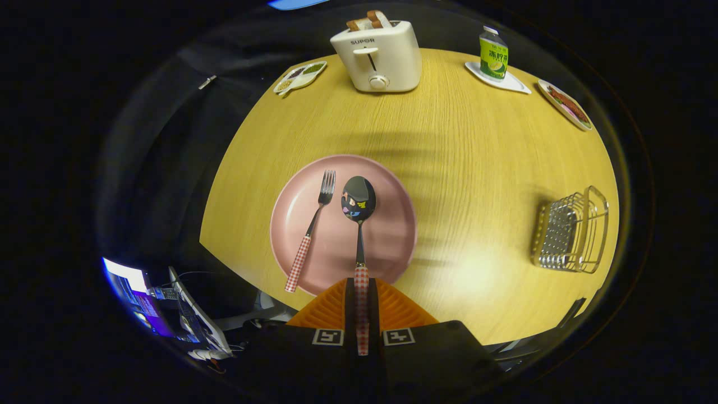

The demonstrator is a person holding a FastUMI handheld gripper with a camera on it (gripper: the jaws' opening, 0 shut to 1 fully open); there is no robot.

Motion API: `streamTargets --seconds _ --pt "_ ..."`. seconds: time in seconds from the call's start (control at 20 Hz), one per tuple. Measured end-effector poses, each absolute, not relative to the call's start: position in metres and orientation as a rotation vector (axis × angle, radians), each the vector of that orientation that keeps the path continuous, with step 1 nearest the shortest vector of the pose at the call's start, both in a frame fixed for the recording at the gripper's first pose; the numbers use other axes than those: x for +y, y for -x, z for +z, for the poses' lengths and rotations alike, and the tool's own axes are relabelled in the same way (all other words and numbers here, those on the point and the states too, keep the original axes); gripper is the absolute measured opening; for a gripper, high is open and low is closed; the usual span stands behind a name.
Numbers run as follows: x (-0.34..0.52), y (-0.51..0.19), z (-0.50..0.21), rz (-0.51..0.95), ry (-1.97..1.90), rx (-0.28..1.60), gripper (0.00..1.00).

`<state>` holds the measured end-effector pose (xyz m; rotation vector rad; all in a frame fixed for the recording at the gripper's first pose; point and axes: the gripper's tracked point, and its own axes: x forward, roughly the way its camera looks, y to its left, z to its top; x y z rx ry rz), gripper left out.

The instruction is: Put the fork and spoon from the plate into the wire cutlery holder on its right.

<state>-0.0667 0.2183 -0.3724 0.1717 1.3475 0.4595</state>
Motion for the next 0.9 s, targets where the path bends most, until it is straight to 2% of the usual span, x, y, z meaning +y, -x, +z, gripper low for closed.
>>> streamTargets --seconds 0.2,0.5,0.7,0.9 --pt "0.196 0.056 -0.333 0.490 -0.242 1.319 0.11" --pt "0.075 0.049 -0.288 0.471 -0.171 1.341 0.11" --pt "-0.002 0.052 -0.289 0.396 -0.105 1.415 0.11" --pt "-0.043 0.063 -0.309 0.367 -0.023 1.545 0.11"
